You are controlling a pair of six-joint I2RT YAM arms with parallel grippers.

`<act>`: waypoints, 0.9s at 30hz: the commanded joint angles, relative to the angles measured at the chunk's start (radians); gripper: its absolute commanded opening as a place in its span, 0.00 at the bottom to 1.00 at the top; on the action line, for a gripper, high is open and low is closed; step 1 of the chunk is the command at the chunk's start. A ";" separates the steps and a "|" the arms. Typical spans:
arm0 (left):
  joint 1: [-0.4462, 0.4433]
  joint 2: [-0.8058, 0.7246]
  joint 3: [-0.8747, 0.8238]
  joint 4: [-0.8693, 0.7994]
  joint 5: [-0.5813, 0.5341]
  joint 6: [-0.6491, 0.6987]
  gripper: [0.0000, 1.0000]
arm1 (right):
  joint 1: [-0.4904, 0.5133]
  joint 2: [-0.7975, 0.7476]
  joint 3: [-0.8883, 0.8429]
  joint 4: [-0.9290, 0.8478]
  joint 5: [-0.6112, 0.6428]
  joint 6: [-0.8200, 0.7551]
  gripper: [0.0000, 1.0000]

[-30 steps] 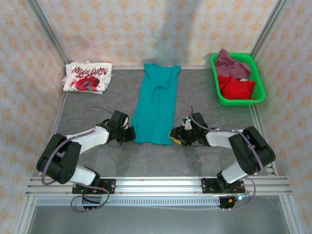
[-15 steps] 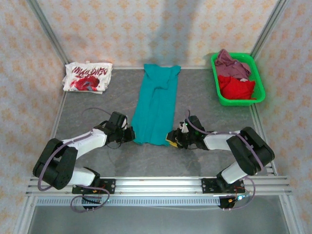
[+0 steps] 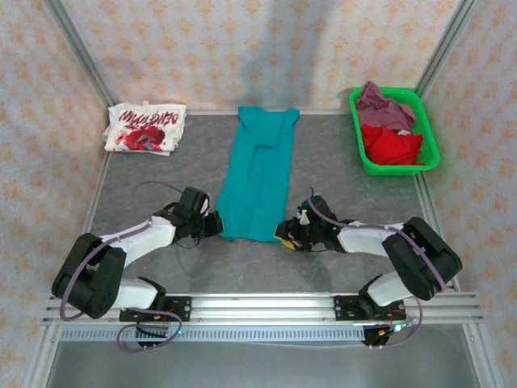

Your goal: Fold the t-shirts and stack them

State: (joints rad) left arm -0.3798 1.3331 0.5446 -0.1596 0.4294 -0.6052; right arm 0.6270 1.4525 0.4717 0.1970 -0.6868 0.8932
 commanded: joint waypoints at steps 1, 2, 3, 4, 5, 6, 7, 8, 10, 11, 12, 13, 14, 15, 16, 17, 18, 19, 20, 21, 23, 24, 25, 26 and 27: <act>-0.004 -0.020 -0.024 0.025 -0.030 -0.012 0.00 | 0.020 0.021 0.030 0.011 0.048 0.028 0.39; -0.004 -0.021 -0.025 0.023 -0.029 -0.013 0.00 | 0.022 0.023 0.032 0.016 0.050 0.034 0.36; -0.004 -0.023 -0.026 0.026 -0.025 -0.014 0.00 | 0.022 0.024 0.035 0.021 0.052 0.036 0.32; -0.003 -0.027 -0.030 0.028 -0.023 -0.017 0.00 | 0.022 0.023 0.040 0.017 0.055 0.038 0.26; -0.004 -0.033 -0.033 0.027 -0.023 -0.020 0.00 | 0.022 0.018 0.043 0.011 0.066 0.039 0.22; -0.004 -0.039 -0.036 0.026 -0.023 -0.022 0.00 | 0.022 0.010 0.044 0.010 0.075 0.041 0.20; -0.003 -0.051 -0.039 0.022 -0.024 -0.024 0.00 | 0.022 -0.001 0.045 0.003 0.084 0.038 0.16; -0.004 -0.063 -0.042 0.016 -0.023 -0.028 0.00 | 0.022 -0.016 0.052 -0.024 0.100 0.028 0.13; -0.006 -0.090 -0.049 0.000 -0.023 -0.032 0.00 | 0.022 -0.049 0.063 -0.080 0.130 0.002 0.07; -0.008 -0.107 -0.049 -0.024 -0.034 -0.036 0.00 | 0.022 -0.068 0.066 -0.109 0.142 -0.014 0.05; -0.010 -0.123 -0.048 -0.047 -0.039 -0.036 0.00 | 0.022 -0.084 0.067 -0.135 0.154 -0.027 0.04; -0.016 -0.138 -0.049 -0.069 -0.040 -0.035 0.00 | 0.022 -0.100 0.061 -0.159 0.166 -0.040 0.01; -0.025 -0.153 -0.053 -0.087 -0.043 -0.039 0.00 | 0.022 -0.114 0.049 -0.170 0.172 -0.047 0.00; -0.036 -0.168 -0.063 -0.093 -0.047 -0.048 0.00 | 0.022 -0.124 0.034 -0.171 0.174 -0.049 0.00; -0.056 -0.188 -0.083 -0.088 -0.051 -0.064 0.00 | 0.022 -0.132 0.011 -0.166 0.173 -0.046 0.00; -0.078 -0.206 -0.106 -0.078 -0.061 -0.090 0.00 | 0.022 -0.141 -0.016 -0.148 0.168 -0.040 0.00; -0.098 -0.219 -0.129 -0.070 -0.076 -0.117 0.00 | 0.022 -0.149 -0.041 -0.129 0.161 -0.033 0.00; -0.126 -0.232 -0.160 -0.047 -0.085 -0.150 0.00 | 0.022 -0.158 -0.068 -0.115 0.151 -0.027 0.00; -0.157 -0.245 -0.188 -0.028 -0.097 -0.187 0.00 | 0.023 -0.169 -0.092 -0.111 0.144 -0.026 0.00; -0.187 -0.256 -0.207 -0.021 -0.114 -0.220 0.00 | 0.026 -0.183 -0.113 -0.110 0.142 -0.029 0.00; -0.264 -0.291 -0.238 -0.022 -0.155 -0.286 0.00 | 0.028 -0.234 -0.165 -0.117 0.140 -0.020 0.00; -0.297 -0.311 -0.242 -0.039 -0.174 -0.311 0.00 | 0.030 -0.262 -0.188 -0.124 0.135 -0.015 0.00; -0.338 -0.337 -0.241 -0.065 -0.198 -0.336 0.00 | 0.040 -0.309 -0.207 -0.139 0.138 -0.012 0.00; -0.381 -0.371 -0.239 -0.097 -0.233 -0.361 0.00 | 0.057 -0.353 -0.220 -0.164 0.150 -0.012 0.00; -0.417 -0.399 -0.239 -0.126 -0.268 -0.386 0.00 | 0.070 -0.391 -0.229 -0.193 0.160 -0.012 0.00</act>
State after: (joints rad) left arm -0.7288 1.0000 0.3084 -0.2016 0.2939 -0.8688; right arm 0.6701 1.1458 0.2714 0.0692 -0.5568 0.8783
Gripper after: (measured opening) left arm 0.058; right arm 0.040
